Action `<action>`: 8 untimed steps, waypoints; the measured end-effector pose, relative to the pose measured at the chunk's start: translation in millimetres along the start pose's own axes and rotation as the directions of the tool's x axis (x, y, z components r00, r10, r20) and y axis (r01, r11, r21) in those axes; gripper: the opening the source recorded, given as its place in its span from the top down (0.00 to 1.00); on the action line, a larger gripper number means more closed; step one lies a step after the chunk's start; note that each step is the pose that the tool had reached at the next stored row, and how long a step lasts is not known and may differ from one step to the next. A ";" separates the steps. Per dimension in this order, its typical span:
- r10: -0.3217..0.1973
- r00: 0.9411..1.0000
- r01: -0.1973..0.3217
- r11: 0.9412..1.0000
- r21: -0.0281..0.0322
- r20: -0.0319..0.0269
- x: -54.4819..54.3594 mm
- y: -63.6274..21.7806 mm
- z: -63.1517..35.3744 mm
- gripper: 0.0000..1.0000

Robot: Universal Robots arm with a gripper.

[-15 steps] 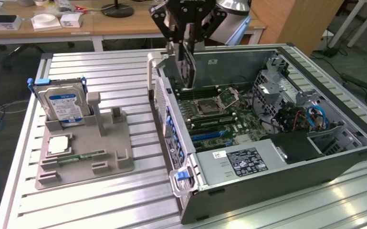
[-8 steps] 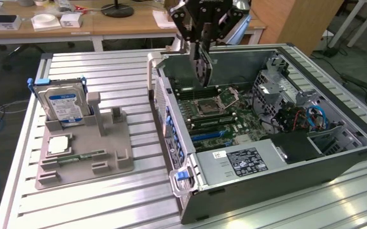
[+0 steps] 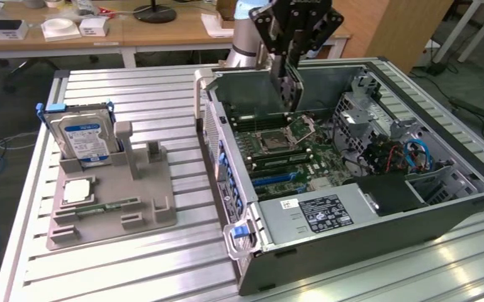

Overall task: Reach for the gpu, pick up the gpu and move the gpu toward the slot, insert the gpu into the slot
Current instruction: 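Pick up the gpu and move the gpu toward the slot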

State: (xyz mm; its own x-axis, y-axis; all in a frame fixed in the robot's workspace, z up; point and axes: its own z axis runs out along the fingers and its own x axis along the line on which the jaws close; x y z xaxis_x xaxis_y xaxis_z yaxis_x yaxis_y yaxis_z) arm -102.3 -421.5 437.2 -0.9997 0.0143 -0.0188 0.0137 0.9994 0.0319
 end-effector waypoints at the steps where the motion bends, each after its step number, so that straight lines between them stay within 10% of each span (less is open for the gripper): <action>1: 0.000 1.000 0.000 1.000 0.000 0.000 -4.6 0.1 0.0 0.74; 8: 0.000 1.000 0.000 1.000 0.000 0.000 -36.3 0.5 0.7 0.74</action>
State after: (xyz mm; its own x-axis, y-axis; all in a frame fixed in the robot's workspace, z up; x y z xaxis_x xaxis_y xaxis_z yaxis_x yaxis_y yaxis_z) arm -65.9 -421.5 437.2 -0.9997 0.0143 -0.0188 0.0137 0.9994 0.0319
